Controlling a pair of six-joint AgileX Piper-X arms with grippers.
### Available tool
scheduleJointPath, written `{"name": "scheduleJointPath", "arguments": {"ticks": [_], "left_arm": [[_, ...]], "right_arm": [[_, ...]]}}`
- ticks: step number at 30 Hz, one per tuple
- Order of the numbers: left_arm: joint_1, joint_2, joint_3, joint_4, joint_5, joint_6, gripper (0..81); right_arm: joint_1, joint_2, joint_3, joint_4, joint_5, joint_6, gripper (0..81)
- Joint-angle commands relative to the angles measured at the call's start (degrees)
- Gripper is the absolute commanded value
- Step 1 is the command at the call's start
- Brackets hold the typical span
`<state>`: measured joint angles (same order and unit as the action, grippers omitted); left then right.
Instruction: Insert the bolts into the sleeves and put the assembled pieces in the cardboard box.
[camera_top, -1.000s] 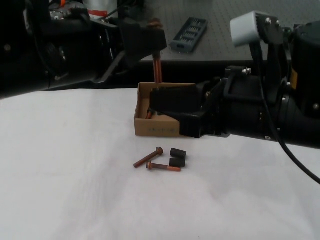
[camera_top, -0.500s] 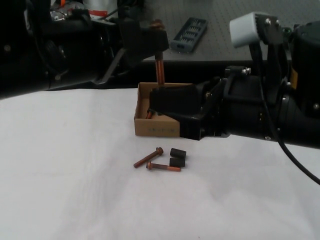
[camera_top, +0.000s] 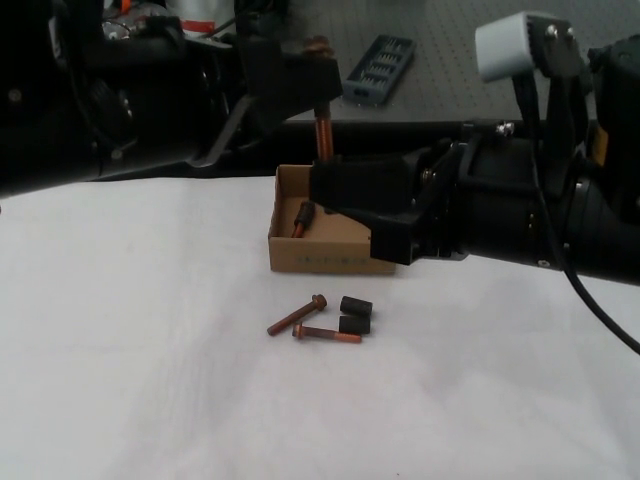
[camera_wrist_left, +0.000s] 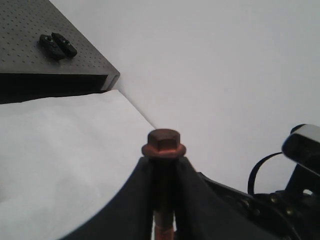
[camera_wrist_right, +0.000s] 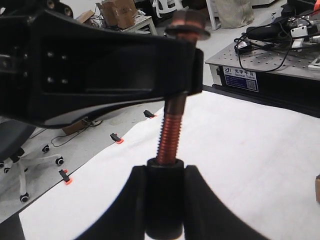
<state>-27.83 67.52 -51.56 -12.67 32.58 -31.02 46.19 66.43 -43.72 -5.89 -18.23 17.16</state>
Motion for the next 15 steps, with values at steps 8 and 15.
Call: {"name": "scheduleJointPath", "arguments": {"ticks": [8,15], "left_arm": [[0.09,-0.74,-0.28,0.82,3.34,-1.13,0.6],[0.09,-0.74,-0.28,2.52,2.42,-0.67,0.6]], "right_arm": [[-0.96,-0.08,-0.45,-1.79,0.07,-0.24,1.9],[-1.03,-0.08,-0.57,-1.79,2.44,-0.24,1.9]]}}
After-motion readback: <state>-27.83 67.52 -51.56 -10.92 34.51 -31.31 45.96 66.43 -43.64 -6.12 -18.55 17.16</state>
